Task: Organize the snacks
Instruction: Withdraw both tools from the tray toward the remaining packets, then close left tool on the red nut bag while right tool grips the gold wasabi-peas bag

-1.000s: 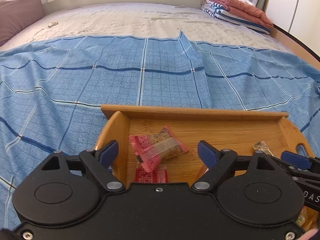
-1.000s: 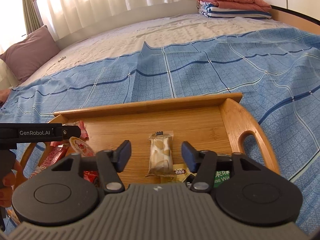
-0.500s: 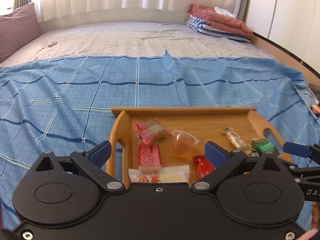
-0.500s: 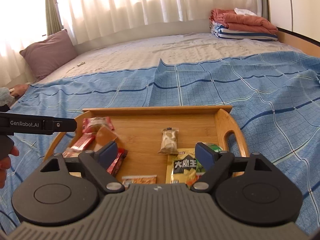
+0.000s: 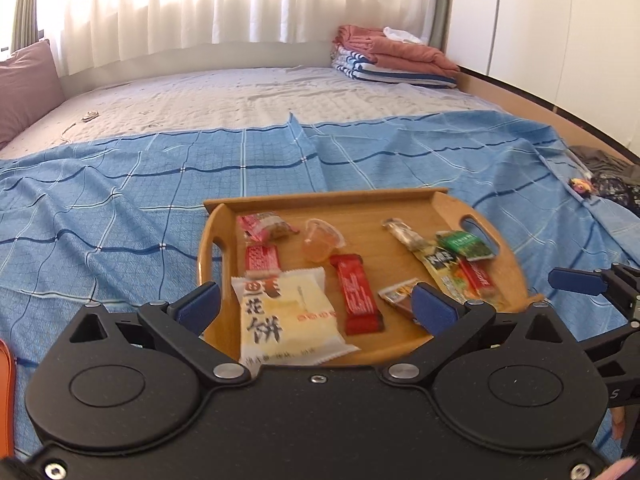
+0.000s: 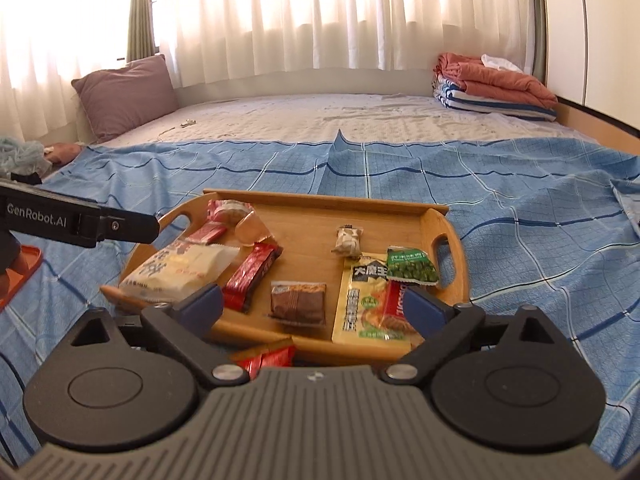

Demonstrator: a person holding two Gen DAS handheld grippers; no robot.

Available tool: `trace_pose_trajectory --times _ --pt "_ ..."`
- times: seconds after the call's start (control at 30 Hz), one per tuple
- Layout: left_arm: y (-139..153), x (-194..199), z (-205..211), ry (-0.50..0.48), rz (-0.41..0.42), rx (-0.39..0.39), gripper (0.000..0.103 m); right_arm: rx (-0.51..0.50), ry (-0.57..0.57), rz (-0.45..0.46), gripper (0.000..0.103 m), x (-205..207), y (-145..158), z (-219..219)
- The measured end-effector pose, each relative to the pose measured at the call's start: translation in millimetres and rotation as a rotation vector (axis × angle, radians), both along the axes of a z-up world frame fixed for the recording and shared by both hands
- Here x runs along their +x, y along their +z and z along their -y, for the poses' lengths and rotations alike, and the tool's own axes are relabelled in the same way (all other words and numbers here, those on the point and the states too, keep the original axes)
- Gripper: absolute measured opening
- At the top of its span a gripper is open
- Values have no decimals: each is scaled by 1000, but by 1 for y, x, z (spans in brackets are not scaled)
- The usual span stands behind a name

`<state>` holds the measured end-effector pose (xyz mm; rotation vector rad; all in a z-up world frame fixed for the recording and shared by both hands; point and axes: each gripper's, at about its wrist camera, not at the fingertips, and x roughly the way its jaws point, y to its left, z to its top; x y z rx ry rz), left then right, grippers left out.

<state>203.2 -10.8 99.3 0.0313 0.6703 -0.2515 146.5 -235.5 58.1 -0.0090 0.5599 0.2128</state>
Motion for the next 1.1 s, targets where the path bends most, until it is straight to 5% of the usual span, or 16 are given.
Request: trace_pose_trajectory --times 0.33,0.5,1.1 --pt "-23 -43 16 -63 -83 -59 102 -23 1 -8 103 -52 -21 6" --pt "-36 -53 30 -87 -88 -27 102 -45 -7 -26 103 -71 -37 10" --pt "-78 -27 101 -65 -199 -42 102 -95 -26 -34 103 -83 -77 -3"
